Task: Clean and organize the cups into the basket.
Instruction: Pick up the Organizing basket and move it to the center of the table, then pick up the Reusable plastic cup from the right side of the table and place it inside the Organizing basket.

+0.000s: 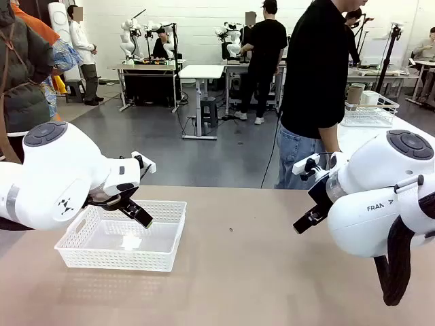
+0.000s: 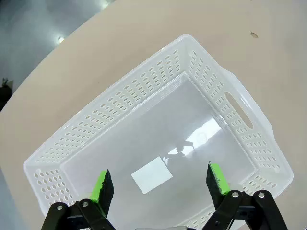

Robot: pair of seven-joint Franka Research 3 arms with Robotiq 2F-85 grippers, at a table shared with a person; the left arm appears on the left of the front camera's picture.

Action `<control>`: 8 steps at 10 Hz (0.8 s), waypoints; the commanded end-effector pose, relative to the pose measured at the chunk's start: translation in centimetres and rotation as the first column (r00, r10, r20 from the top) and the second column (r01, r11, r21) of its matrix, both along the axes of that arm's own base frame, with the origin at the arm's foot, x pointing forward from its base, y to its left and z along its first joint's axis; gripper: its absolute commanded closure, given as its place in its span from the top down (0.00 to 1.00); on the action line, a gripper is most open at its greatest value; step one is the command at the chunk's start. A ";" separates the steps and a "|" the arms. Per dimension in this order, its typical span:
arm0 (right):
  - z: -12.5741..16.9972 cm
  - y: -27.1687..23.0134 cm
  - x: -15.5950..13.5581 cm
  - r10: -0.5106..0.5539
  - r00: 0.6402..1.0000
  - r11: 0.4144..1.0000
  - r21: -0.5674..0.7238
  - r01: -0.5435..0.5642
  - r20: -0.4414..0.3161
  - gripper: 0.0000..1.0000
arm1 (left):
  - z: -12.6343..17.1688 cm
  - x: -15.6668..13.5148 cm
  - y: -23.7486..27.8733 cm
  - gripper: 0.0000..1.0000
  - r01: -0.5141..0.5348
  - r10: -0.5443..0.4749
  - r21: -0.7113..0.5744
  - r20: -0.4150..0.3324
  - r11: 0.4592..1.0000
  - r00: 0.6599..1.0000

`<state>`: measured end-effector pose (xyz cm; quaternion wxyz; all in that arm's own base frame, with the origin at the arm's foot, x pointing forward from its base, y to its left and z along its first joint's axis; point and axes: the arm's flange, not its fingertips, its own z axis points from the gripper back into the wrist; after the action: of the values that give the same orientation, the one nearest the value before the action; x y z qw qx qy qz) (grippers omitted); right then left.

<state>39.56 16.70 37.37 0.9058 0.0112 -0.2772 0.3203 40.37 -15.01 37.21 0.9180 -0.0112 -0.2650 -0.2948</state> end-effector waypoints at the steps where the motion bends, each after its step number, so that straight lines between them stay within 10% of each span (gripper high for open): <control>1: 0.0 0.0 0.0 0.000 1.000 1.000 0.000 0.000 0.000 1.00 | 0.0 0.0 0.0 1.00 0.000 0.000 0.000 0.000 1.000 1.000; 8: 0.0 0.0 0.0 0.000 1.000 1.000 0.000 0.000 0.000 1.00 | 0.0 0.0 0.0 1.00 0.000 0.000 0.000 0.000 1.000 1.000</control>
<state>39.57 16.70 37.37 0.9058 0.0111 -0.2772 0.3203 40.37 -15.02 37.21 0.9180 -0.0113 -0.2650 -0.2948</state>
